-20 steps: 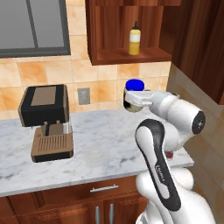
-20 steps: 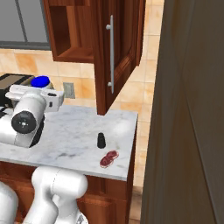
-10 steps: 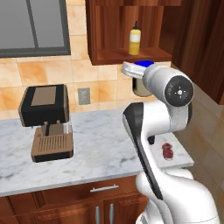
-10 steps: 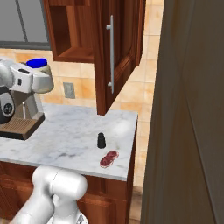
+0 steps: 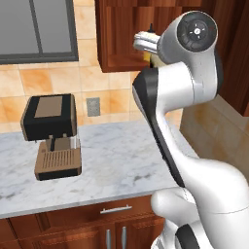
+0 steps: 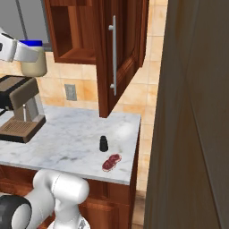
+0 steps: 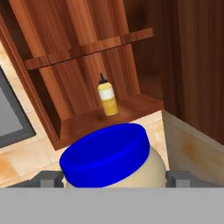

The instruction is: There are various items on the counter. Only move the condiments/shakers into the cabinet.

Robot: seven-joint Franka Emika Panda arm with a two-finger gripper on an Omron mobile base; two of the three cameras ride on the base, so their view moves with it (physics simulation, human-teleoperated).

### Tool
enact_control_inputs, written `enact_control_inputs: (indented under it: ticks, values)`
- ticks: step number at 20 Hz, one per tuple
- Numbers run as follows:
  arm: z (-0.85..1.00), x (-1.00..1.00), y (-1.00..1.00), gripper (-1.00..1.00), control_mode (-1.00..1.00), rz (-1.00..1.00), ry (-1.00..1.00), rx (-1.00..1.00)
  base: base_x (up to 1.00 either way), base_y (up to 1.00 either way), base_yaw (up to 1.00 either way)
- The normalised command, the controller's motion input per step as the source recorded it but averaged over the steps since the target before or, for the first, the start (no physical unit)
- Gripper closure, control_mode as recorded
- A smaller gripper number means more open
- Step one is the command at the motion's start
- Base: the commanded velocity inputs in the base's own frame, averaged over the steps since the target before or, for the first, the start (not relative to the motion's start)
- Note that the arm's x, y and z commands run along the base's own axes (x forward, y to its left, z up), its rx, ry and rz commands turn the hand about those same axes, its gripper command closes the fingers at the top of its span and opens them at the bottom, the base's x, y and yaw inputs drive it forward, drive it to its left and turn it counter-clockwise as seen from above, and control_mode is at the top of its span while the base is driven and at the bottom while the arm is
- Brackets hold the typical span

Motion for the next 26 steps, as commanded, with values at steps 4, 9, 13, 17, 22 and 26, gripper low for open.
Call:
enact_control_inputs:
  ticks: [4, 9, 13, 17, 22, 26]
  values:
    - [-0.07, 0.0, -0.55, 1.0, -1.0, 0.01, -0.12, 0.15, 0.0, 0.0, 0.0]
    - [-0.06, 0.07, -0.29, 1.0, -1.0, 0.02, -0.12, 0.11, 0.0, 0.0, 0.0]
    - [-0.21, 0.21, -0.01, 1.0, -1.0, 0.03, -0.14, 0.0, 0.0, 0.0, 0.0]
    - [-0.07, 0.22, 0.08, 1.0, -1.0, 0.0, -0.1, -0.01, 0.0, 0.0, 0.0]
    - [0.0, 0.35, 0.23, 1.0, -1.0, 0.0, -0.01, 0.0, 0.0, 0.0, 0.0]
    - [0.0, 0.36, 0.18, 1.0, -1.0, 0.0, 0.0, -0.03, 0.0, 0.0, 0.0]
